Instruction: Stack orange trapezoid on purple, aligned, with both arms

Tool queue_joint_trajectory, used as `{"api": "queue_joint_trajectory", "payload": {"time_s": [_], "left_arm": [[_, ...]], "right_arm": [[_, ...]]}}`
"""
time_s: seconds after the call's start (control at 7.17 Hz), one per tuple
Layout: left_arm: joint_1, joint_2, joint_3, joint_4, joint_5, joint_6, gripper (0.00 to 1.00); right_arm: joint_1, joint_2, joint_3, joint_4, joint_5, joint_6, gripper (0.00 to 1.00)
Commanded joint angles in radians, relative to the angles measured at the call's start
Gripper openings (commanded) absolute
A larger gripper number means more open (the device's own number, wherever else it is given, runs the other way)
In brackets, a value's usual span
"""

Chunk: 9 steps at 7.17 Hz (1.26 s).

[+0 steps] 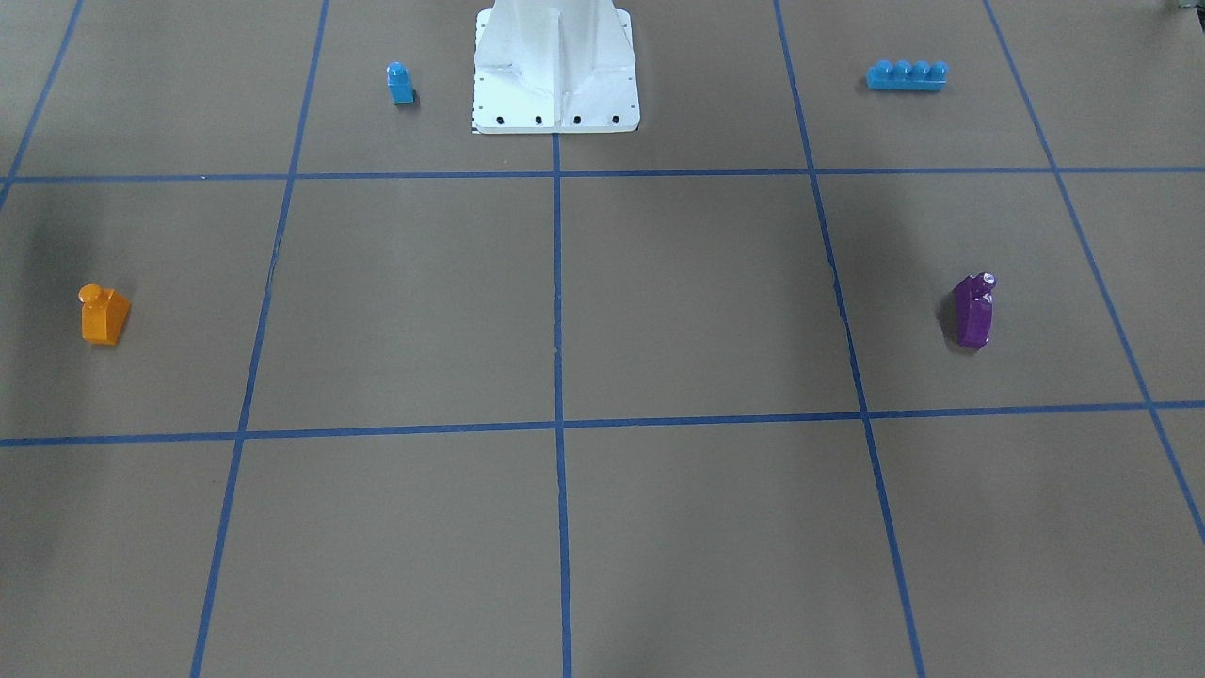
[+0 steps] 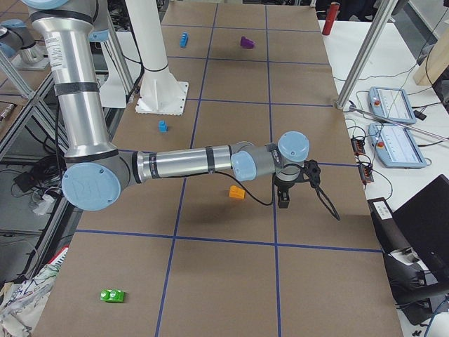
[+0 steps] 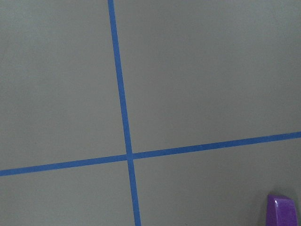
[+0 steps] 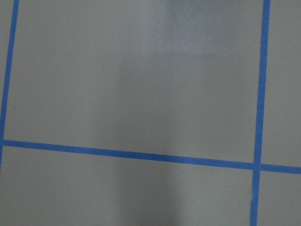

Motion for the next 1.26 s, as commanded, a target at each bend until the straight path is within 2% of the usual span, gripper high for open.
{"api": "queue_joint_trajectory", "payload": {"time_s": [0.0,0.28,0.98,1.12], "left_arm": [[0.0,0.02,0.021,-0.006,-0.008,-0.006,1.0],[-0.002,0.056,0.023,-0.008,-0.008,-0.008,1.0],[-0.011,0.077,0.031,-0.006,-0.01,-0.012,1.0],[-0.011,0.077,0.031,-0.006,-0.008,-0.075,1.0]], "right_arm": [[0.008,0.025,0.0,-0.053,-0.005,0.0,1.0],[0.011,0.024,-0.005,-0.055,-0.031,-0.004,1.0],[0.013,-0.008,-0.006,-0.052,-0.031,-0.004,1.0],[0.013,-0.01,-0.006,-0.05,-0.031,-0.004,1.0]]}}
